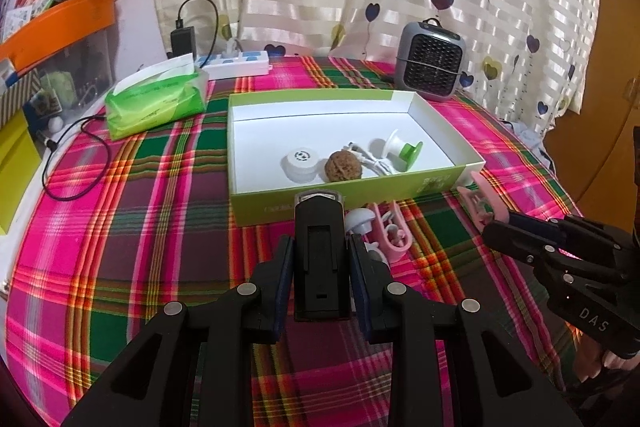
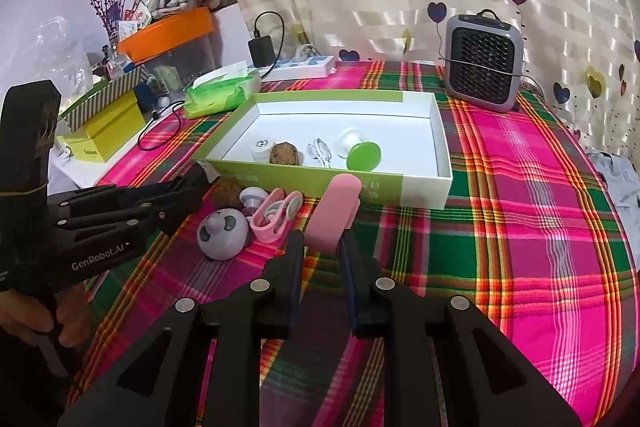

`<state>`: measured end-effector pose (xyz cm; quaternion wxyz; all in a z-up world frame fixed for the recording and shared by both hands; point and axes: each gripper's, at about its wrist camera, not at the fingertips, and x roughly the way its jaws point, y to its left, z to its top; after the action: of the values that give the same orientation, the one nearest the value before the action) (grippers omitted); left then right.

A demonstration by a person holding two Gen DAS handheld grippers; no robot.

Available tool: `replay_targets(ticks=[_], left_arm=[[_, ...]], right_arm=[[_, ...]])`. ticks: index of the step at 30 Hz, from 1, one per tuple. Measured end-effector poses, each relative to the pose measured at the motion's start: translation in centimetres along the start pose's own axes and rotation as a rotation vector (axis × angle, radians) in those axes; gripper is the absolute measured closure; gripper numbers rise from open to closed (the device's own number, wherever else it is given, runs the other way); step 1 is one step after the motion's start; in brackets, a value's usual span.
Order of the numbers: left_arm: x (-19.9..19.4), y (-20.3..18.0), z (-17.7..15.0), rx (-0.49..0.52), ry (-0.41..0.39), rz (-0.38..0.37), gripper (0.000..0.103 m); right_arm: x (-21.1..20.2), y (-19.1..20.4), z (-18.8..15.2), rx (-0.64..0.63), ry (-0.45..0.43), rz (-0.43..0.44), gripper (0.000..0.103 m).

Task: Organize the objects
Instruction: 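Carry the pink case over the box with the right gripper while the left carries the stick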

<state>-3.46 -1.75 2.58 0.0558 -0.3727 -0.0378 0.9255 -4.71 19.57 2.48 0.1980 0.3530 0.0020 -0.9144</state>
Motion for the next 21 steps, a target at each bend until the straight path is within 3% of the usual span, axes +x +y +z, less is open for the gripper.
replay_targets(ticks=[21], left_arm=[[-0.1, -1.4, 1.0, 0.006, -0.004, -0.03, 0.078]], right_arm=[[-0.3, 1.2, 1.8, -0.063, -0.027, 0.012, 0.084]])
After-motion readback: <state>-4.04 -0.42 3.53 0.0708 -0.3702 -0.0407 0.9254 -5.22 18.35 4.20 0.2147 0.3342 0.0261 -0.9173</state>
